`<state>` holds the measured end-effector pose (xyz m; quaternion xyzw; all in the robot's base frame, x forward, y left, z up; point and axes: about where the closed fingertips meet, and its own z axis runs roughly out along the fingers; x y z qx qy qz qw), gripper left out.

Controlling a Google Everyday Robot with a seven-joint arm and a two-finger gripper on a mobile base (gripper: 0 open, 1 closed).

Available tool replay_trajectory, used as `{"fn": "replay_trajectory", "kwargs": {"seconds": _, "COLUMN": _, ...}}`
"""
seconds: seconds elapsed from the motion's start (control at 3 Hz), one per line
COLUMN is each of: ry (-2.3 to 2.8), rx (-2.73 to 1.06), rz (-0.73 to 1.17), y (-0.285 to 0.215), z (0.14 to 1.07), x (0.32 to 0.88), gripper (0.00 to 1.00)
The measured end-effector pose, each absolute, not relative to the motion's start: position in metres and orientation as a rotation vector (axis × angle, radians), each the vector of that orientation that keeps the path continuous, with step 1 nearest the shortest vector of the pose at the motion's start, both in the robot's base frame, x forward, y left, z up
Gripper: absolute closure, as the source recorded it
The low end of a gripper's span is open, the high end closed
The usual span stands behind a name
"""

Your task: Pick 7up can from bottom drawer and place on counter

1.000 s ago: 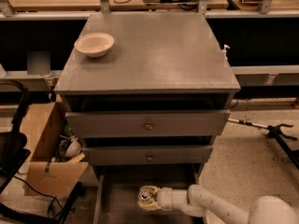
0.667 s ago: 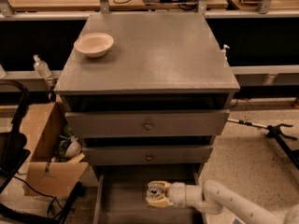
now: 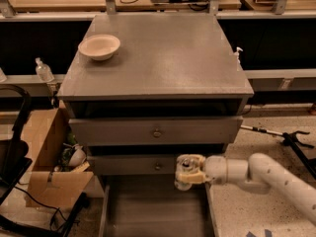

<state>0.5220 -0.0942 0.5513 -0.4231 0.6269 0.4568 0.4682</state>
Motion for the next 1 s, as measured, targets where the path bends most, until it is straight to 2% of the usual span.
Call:
{"fn": "replay_trajectory", "kwargs": {"seconds": 0.33, "ry": 1.540, "rx": -1.011, "rz": 1.021, "y": -0.127, "z": 0.641, "x": 0.553, "gripper": 1.00}}
{"fn": "replay_trajectory", "kwargs": {"seconds": 1.0, "ry": 1.555, "rx": -0.957, "rz": 0.818, "y": -0.174, "z": 0.777, "x": 0.578, "gripper": 1.00}}
